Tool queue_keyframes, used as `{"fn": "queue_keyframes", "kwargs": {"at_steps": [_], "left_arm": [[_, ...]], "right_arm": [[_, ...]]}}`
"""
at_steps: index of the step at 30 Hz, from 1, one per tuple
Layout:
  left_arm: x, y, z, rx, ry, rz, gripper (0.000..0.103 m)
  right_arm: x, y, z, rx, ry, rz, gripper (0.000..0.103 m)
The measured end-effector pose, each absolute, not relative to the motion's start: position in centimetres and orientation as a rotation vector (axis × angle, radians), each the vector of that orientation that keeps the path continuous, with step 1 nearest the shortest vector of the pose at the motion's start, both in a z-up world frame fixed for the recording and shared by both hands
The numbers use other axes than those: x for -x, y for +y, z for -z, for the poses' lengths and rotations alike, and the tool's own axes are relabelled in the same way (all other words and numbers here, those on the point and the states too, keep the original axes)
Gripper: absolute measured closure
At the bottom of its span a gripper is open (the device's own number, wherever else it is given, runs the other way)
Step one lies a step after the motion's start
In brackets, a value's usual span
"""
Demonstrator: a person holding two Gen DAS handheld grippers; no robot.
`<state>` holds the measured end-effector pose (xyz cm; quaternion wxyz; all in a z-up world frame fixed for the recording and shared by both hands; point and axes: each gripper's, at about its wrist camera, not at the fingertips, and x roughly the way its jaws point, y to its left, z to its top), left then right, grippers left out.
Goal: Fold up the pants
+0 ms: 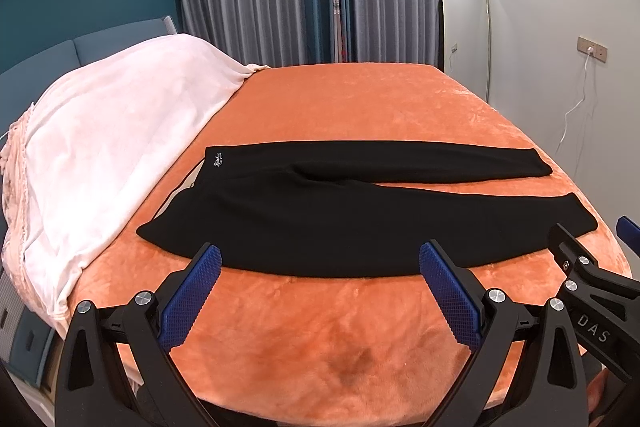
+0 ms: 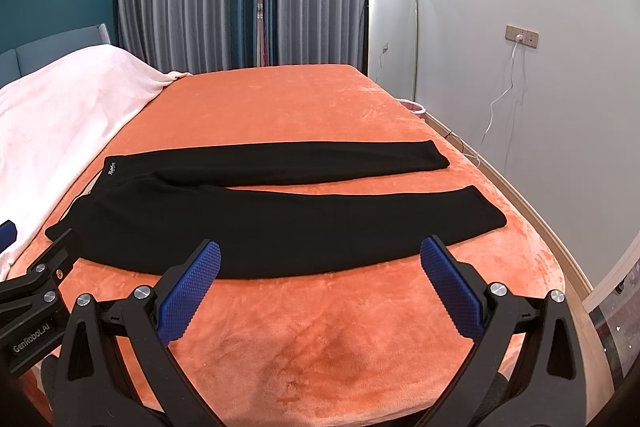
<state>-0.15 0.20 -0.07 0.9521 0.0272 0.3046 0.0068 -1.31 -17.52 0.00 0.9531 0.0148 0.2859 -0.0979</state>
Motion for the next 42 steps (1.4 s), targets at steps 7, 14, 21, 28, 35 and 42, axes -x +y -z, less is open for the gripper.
{"fn": "queue_keyframes", "kwargs": {"at_steps": [7,14,21,28,35,42], "left_arm": [[0.3,0.3,0.0,-0.058,0.618,-0.014,0.006],[0.3,0.6,-0.1,-0.062,0.619,-0.014,0.006],[-0.1,0.8,-0.2,-0.070,0.626,-0.014,0.006],[-1.7,0.8,0.7,-0.079,0.652,-0.010,0.006],[-6.1,2.0,3.1,-0.061,0.703,-0.017,0.006],[-14.0,3.6,5.3,-0.047,0.738,-0.022,0.006]], "right_arm": [[1.4,-17.6,0.0,-0.031,0.582,0.197,0.005],[1.4,-17.6,-0.2,-0.030,0.583,0.197,0.005],[1.3,-17.7,0.3,-0.029,0.588,0.198,0.005],[-0.2,-18.5,1.5,-0.021,0.616,0.198,0.005],[-4.8,-22.6,4.2,-0.063,0.673,0.187,0.005],[-12.8,-30.1,4.7,-0.015,0.646,0.291,0.005]]}}
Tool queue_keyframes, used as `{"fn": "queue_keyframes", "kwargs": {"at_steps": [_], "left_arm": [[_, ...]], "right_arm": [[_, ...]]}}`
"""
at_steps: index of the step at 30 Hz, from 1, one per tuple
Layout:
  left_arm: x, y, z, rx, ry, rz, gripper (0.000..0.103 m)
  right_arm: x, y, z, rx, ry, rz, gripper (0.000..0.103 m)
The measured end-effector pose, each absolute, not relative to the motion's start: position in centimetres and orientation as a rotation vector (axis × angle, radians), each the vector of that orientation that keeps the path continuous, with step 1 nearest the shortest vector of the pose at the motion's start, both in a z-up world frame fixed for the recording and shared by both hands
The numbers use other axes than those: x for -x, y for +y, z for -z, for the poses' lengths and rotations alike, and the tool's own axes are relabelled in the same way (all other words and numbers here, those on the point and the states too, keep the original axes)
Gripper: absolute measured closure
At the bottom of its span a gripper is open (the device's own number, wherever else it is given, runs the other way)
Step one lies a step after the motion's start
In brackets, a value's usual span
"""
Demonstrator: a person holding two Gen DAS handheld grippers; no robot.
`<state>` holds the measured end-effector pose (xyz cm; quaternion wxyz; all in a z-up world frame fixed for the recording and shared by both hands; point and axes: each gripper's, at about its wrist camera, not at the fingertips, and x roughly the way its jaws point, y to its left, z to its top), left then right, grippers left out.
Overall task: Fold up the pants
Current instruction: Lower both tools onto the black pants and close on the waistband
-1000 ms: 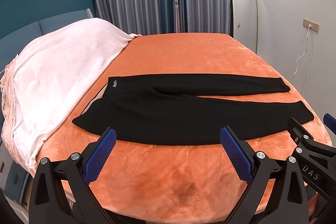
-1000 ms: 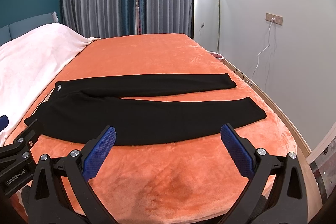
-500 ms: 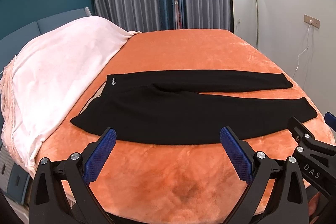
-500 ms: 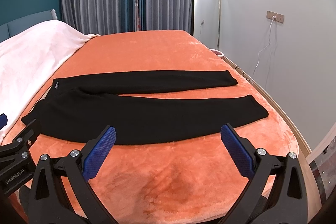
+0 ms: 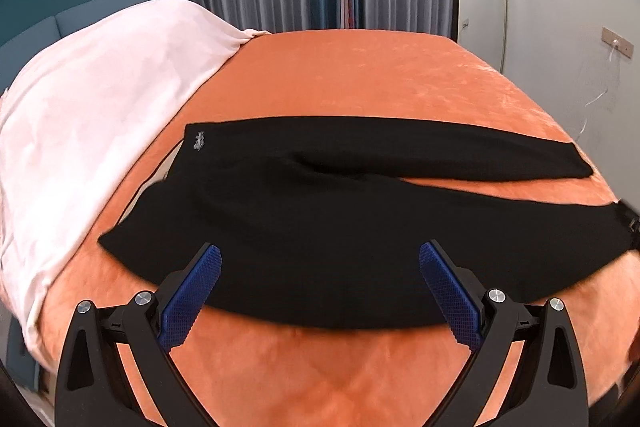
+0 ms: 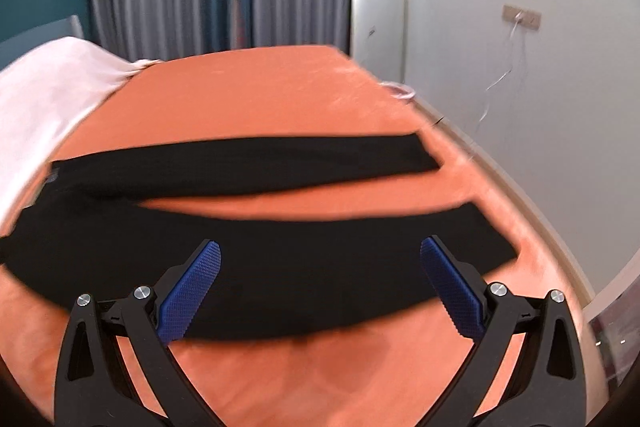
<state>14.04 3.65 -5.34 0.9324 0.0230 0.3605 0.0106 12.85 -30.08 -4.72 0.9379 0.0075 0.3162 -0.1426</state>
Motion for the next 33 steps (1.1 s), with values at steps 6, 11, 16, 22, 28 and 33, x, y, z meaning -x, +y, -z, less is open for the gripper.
{"fn": "queue_keyframes", "kwargs": {"at_steps": [6,11,16,22,28,33], "left_arm": [[-18.7,2.0,7.1,-0.095,0.732,-0.062,0.006],[-19.6,1.1,8.7,-0.111,0.759,-0.057,0.006],[-20.1,1.4,8.6,-0.119,0.750,-0.065,0.006],[-22.4,1.8,9.3,-0.160,0.754,-0.086,0.006],[-27.8,4.8,10.6,-0.155,0.792,-0.075,0.006],[-34.8,11.0,11.4,-0.078,0.851,-0.146,0.006]], "right_arm": [[-15.6,-30.1,5.2,-0.025,0.642,0.289,0.005],[-15.8,-27.3,6.6,0.014,0.674,0.235,0.005],[-16.9,-27.4,6.2,0.029,0.628,0.236,0.005],[-21.2,-31.3,7.3,-0.031,0.680,0.218,0.005],[-27.9,-39.8,9.0,-0.053,0.751,0.275,0.005],[-34.0,-46.9,10.6,-0.091,0.830,0.314,0.005]]}}
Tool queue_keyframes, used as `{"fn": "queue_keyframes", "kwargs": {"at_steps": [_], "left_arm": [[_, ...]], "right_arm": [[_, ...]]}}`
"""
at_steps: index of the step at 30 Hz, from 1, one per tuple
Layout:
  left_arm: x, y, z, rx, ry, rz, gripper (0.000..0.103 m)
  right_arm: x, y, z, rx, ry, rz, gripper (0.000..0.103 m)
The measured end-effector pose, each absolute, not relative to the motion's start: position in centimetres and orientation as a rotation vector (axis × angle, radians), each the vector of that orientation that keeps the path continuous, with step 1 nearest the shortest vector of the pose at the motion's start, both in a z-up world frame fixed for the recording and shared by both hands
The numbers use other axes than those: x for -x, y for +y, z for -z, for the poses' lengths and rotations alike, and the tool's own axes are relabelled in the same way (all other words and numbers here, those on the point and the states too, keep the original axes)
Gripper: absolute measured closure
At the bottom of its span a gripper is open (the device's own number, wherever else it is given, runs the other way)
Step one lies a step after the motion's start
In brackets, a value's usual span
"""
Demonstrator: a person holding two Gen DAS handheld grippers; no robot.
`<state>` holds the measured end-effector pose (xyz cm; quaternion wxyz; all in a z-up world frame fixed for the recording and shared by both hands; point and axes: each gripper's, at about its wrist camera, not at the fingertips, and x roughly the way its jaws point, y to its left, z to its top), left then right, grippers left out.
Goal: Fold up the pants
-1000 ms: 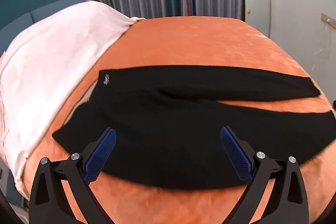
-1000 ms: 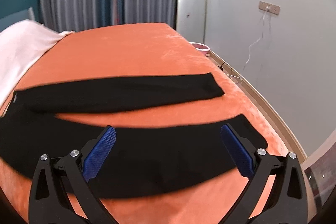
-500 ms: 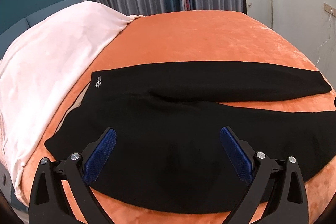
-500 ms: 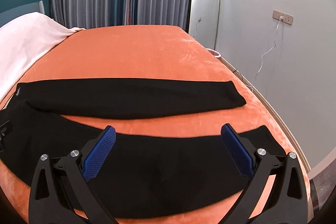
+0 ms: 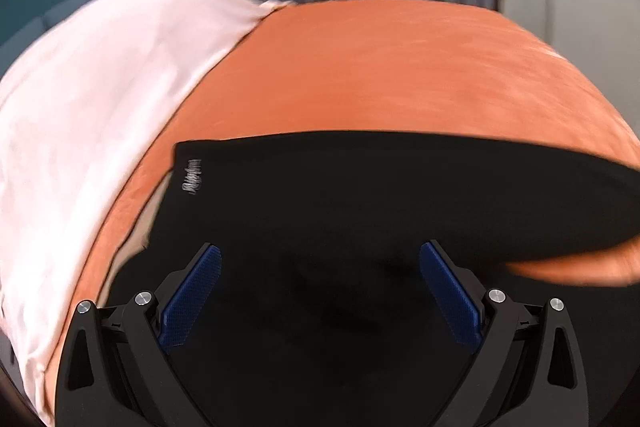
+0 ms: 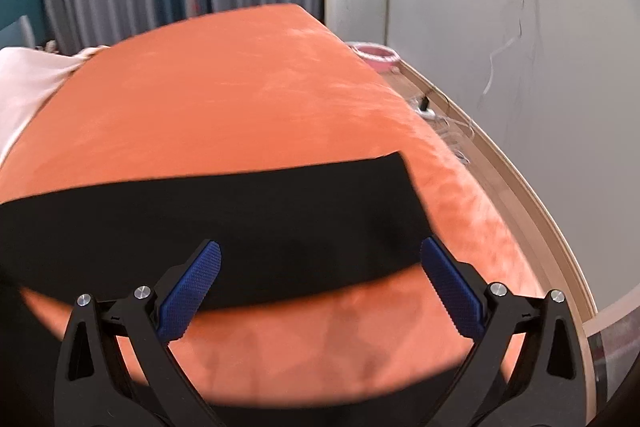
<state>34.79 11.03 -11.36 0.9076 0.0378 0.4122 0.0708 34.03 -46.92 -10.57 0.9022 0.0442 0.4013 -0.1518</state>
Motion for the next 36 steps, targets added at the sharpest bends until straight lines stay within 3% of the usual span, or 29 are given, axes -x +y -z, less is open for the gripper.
{"fn": "queue_keyframes", "kwargs": {"at_steps": [13,21,22,23,24,25,26,27,29,36], "left_arm": [[-47.4,29.6,13.7,0.062,0.960,-0.419,0.006],[-51.0,32.3,17.1,0.172,1.092,-0.327,0.007],[-51.8,32.1,17.4,0.174,1.093,-0.302,0.019],[-52.1,31.9,17.5,0.170,1.095,-0.273,0.052],[-52.3,31.7,17.7,0.188,1.104,-0.242,0.070],[-52.3,31.7,17.5,0.207,1.101,-0.235,0.082],[-52.2,31.6,17.3,0.217,1.094,-0.231,0.083],[-51.9,31.4,16.8,0.212,1.079,-0.227,0.084],[-50.6,31.1,15.0,0.200,1.017,-0.196,0.090],[-41.3,32.1,6.7,0.257,0.845,-0.041,0.092]], "right_arm": [[-42.5,-55.3,15.6,-0.195,0.994,0.336,0.005],[-43.9,-56.1,16.1,-0.241,0.966,0.287,0.005],[-43.9,-55.8,16.0,-0.229,0.960,0.273,0.021],[-43.6,-55.4,16.1,-0.219,0.961,0.270,0.039],[-43.5,-55.1,15.9,-0.211,0.954,0.262,0.043],[-43.4,-54.9,15.8,-0.211,0.956,0.248,0.063],[-43.3,-54.8,15.6,-0.235,0.959,0.216,0.083],[-43.1,-54.6,15.2,-0.246,0.953,0.202,0.087],[-42.5,-53.7,14.1,-0.205,0.930,0.198,0.090],[-34.5,-51.2,6.6,-0.142,0.764,0.105,0.090]]}}
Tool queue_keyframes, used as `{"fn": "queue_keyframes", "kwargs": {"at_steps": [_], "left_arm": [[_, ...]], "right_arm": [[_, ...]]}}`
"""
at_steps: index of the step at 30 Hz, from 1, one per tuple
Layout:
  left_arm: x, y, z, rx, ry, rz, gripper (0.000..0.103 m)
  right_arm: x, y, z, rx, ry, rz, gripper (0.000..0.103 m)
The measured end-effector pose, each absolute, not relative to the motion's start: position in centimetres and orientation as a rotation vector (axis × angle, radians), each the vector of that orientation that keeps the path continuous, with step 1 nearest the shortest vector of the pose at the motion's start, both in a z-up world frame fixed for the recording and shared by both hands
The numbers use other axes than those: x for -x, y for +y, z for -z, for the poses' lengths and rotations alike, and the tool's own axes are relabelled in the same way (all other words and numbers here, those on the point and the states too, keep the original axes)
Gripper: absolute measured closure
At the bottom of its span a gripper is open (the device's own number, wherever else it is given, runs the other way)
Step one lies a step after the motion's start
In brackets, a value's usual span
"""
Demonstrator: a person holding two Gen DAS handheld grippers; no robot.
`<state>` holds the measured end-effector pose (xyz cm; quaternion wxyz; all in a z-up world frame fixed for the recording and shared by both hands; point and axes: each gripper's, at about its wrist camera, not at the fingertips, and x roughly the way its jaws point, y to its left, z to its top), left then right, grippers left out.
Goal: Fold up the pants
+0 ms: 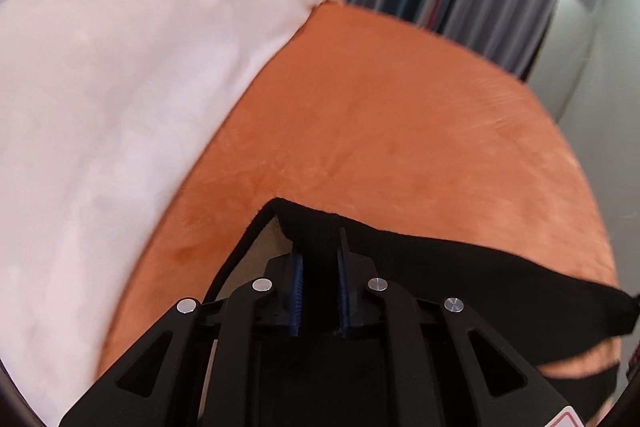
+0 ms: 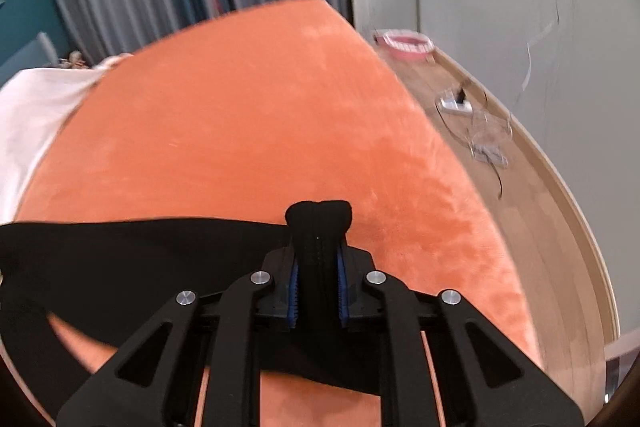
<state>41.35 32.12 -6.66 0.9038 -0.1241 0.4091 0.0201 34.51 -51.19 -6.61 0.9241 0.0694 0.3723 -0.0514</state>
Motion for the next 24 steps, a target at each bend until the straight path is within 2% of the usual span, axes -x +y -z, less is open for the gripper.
{"fn": "queue_keyframes", "kwargs": {"at_steps": [5,10,15,19,24], "left_arm": [[-30.6,34.1,3.3,0.241,0.791,0.059,0.091],[-22.9,36.1,6.6,0.231,0.872,0.030,0.090],[-20.0,37.2,12.8,0.209,1.017,-0.060,0.090],[-19.8,36.7,15.2,0.208,1.058,-0.108,0.089],[-20.1,36.8,15.2,0.228,1.060,-0.135,0.086]], "right_arm": [[-25.9,-50.6,4.2,-0.046,0.705,0.056,0.090],[-18.4,-51.7,8.0,-0.022,0.792,0.029,0.090],[-15.2,-52.0,13.7,-0.023,0.908,0.022,0.088],[-14.0,-52.2,13.7,-0.070,0.882,0.020,0.085],[-12.6,-52.1,12.9,-0.073,0.874,0.024,0.078]]}}
